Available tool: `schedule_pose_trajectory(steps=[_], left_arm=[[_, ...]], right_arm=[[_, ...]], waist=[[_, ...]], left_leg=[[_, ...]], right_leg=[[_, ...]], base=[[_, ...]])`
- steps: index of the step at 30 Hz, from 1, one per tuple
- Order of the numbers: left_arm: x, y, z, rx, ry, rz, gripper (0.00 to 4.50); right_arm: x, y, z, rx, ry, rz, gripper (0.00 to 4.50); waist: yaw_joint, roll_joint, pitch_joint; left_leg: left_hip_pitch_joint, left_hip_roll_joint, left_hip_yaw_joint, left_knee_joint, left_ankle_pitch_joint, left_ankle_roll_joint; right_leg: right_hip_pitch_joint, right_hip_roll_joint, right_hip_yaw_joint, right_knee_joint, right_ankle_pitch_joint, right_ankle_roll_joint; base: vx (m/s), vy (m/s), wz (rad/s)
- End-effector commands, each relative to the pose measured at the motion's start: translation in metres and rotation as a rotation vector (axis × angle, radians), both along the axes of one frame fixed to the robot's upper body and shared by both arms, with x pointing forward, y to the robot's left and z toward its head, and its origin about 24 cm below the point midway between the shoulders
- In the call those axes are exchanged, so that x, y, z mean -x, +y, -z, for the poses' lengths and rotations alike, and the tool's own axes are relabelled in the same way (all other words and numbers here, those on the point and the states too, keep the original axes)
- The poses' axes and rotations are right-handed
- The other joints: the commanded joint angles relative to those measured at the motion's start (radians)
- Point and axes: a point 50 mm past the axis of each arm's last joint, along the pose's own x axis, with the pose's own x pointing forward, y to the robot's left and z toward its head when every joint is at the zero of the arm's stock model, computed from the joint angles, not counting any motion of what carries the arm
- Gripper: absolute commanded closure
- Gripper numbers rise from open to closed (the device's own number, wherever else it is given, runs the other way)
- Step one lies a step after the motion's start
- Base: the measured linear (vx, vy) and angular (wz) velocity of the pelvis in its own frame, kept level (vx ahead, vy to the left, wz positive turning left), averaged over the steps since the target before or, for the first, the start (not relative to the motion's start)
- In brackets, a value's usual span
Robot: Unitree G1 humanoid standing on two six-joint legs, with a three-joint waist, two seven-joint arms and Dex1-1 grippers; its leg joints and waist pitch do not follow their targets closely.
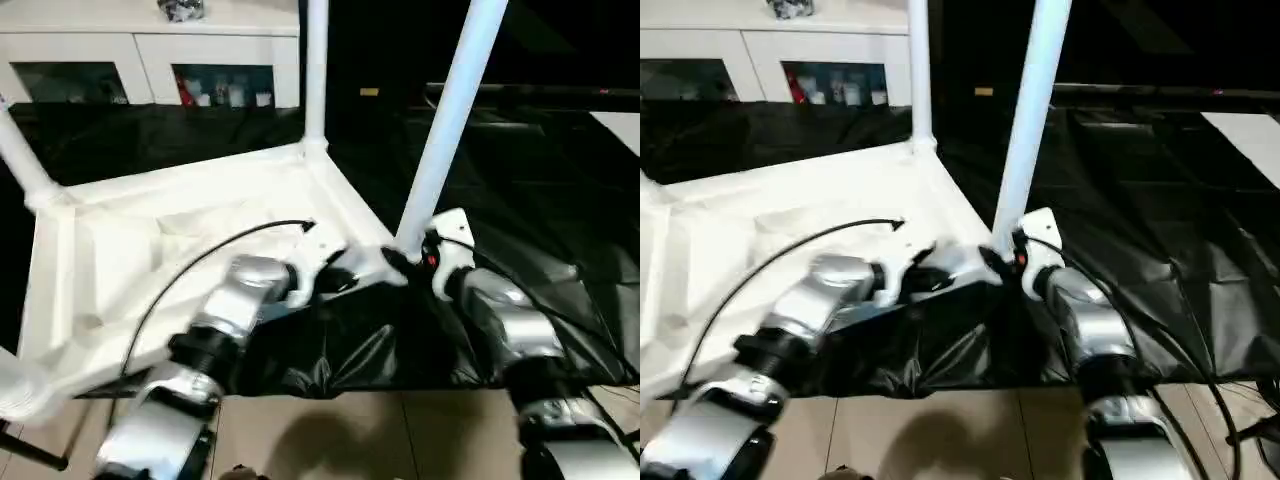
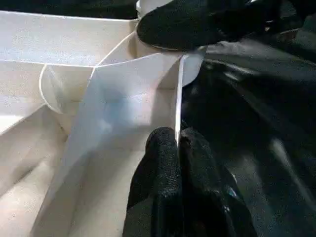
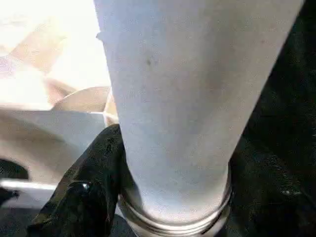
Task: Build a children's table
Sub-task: Rotate leg to tighten
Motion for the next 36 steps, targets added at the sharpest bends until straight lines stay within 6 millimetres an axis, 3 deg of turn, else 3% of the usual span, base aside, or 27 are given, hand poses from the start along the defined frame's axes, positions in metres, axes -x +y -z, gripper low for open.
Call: schedule_pose_trajectory(steps=[1,2,5,10,11,14,18,26,29,36], left_arm=[[0.004,-0.031,-0.006,0.049,-0.028,0.029,4.50],[0.004,-0.031,-0.006,0.049,-0.029,0.030,4.50],[0.008,-0.030,-0.005,0.043,-0.048,0.086,4.50],[0.011,-0.022,-0.006,0.038,-0.067,0.157,4.50],[0.013,-0.019,-0.006,0.033,-0.073,0.188,4.50],[0.017,-0.009,-0.005,0.026,-0.067,0.263,4.50],[0.022,0.002,-0.006,0.039,-0.044,0.335,4.50],[0.027,0.018,-0.008,0.042,0.003,0.438,4.50],[0.027,0.021,-0.009,0.044,0.011,0.448,4.50],[0.026,0.028,-0.011,0.046,0.024,0.461,4.50]], right_arm=[[0.007,0.051,0.006,-0.045,0.013,-0.177,1.83],[0.007,0.051,0.006,-0.046,0.011,-0.179,1.83],[0.009,0.051,0.000,-0.077,-0.033,-0.234,1.13],[0.012,0.042,-0.003,-0.059,-0.038,-0.295,0.77],[0.014,0.038,-0.002,-0.044,-0.039,-0.325,0.65],[0.025,0.032,-0.003,-0.028,-0.039,-0.480,0.65],[0.039,0.025,-0.004,-0.018,-0.016,-0.647,0.65],[0.060,0.012,-0.005,-0.025,0.071,-0.866,0.65],[0.064,0.010,-0.005,-0.022,0.094,-0.897,0.65],[0.065,0.010,-0.004,0.000,0.107,-0.921,1.26]], waist=[[0.000,-0.008,-0.064],[-0.001,-0.009,-0.064],[0.002,-0.009,-0.065],[0.000,-0.007,-0.061],[0.002,-0.002,-0.061],[0.001,-0.008,-0.059],[0.003,-0.007,-0.059],[0.011,-0.005,-0.056],[0.013,-0.007,-0.056],[0.015,-0.009,-0.057]], left_leg=[[0.012,0.038,-0.020,-0.072,-0.235,0.019],[0.011,0.037,-0.019,-0.071,-0.225,0.024],[0.006,0.037,-0.019,-0.070,-0.191,0.048],[0.008,0.039,-0.020,-0.074,-0.234,0.042],[0.009,0.040,-0.022,-0.075,-0.240,0.041],[0.007,0.040,-0.021,-0.076,-0.256,0.045],[0.005,0.042,-0.018,-0.073,-0.217,0.066],[0.010,0.047,-0.019,-0.076,-0.261,0.053],[0.010,0.047,-0.018,-0.076,-0.261,0.051],[0.008,0.046,-0.019,-0.075,-0.245,0.045]], right_leg=[[0.038,-0.058,0.044,-0.084,-0.239,-0.199],[0.039,-0.057,0.044,-0.082,-0.221,-0.204],[0.045,-0.057,0.042,-0.077,-0.167,-0.217],[0.043,-0.058,0.042,-0.084,-0.235,-0.206],[0.043,-0.059,0.042,-0.084,-0.239,-0.205],[0.047,-0.058,0.042,-0.087,-0.251,-0.197],[0.045,-0.057,0.043,-0.079,-0.201,-0.216],[0.041,-0.058,0.044,-0.084,-0.281,-0.214],[0.040,-0.058,0.043,-0.083,-0.280,-0.214],[0.040,-0.060,0.044,-0.081,-0.275,-0.215]], base=[[0.000,0.000,0.00],[0.000,0.000,0.00],[0.000,0.000,0.00],[0.000,0.000,0.00],[0.000,0.000,0.00],[0.000,0.000,0.00],[0.000,0.000,0.00],[0.000,0.000,0.00],[0.000,0.000,0.00],[0.000,0.000,0.00]])
